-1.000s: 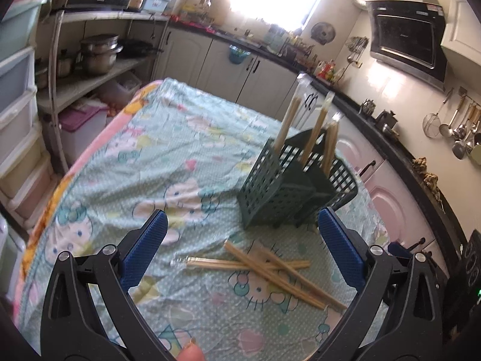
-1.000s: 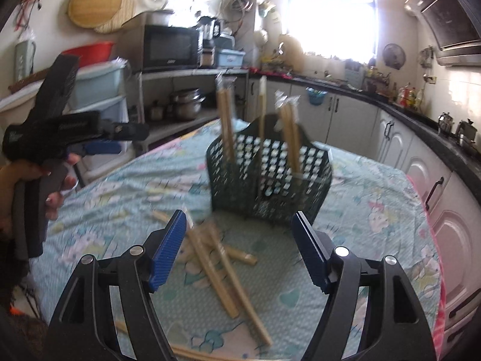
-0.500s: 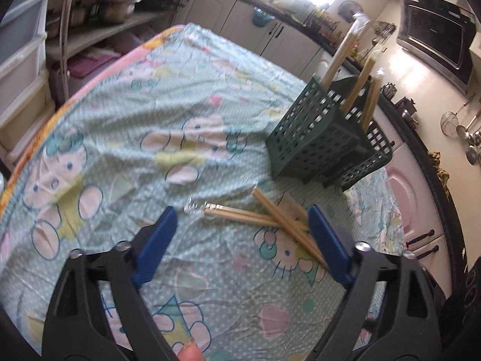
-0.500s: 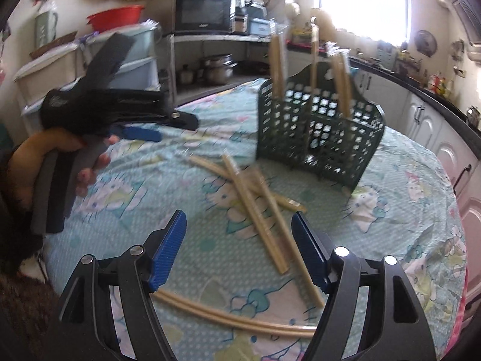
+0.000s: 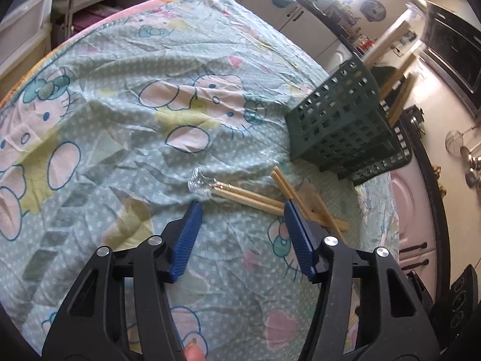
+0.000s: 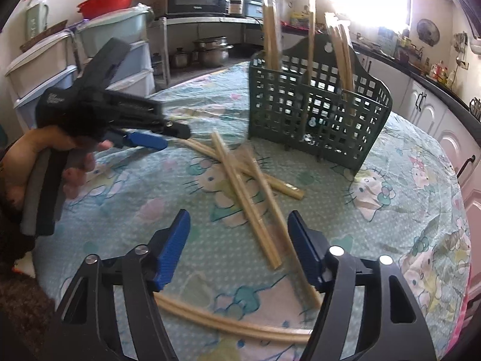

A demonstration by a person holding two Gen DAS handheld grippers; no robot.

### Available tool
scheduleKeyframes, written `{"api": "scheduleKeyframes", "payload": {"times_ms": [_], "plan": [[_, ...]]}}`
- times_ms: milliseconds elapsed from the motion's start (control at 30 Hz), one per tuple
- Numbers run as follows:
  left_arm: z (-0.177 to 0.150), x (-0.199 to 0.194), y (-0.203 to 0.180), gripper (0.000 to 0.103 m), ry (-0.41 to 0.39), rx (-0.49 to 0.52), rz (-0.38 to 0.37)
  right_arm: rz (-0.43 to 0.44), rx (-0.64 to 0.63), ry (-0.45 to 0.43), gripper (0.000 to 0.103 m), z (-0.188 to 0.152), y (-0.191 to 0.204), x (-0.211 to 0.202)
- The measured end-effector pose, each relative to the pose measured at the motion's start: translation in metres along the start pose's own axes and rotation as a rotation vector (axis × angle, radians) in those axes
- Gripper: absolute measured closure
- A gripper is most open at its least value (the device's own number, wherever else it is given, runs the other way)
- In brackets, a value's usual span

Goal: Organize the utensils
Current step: 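Close the left tool on a wrapped chopstick while the right tool grasps another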

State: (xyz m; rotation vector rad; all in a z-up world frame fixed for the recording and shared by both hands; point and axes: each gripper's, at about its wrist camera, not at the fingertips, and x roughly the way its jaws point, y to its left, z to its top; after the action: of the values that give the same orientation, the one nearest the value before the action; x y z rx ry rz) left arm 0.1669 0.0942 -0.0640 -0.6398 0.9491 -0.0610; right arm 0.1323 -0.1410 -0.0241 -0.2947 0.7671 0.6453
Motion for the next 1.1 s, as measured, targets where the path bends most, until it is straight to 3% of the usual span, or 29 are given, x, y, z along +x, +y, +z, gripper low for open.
{"api": "scheduleKeyframes", "payload": {"times_ms": [267,467,800,967,1100], "plan": [[0.017,0.009,0.011,0.067,-0.001,-0.076,-0.016,-0.007,0.059,0.087,0.063,0.029,-0.027,0.036],[0.023,0.012,0.014,0.072,-0.004,-0.094,-0.006,0.014,0.008,0.132,0.065,0.043,-0.024,0.057],[0.03,0.019,0.014,0.072,-0.005,-0.112,-0.007,0.043,0.005,0.194,0.07,0.064,-0.018,0.09],[0.032,0.021,0.016,0.074,-0.005,-0.112,-0.011,0.05,0.023,0.203,0.079,0.071,-0.017,0.103],[0.032,0.022,0.018,0.085,-0.006,-0.107,0.008,0.05,0.021,0.213,0.09,0.075,-0.015,0.108]]}}
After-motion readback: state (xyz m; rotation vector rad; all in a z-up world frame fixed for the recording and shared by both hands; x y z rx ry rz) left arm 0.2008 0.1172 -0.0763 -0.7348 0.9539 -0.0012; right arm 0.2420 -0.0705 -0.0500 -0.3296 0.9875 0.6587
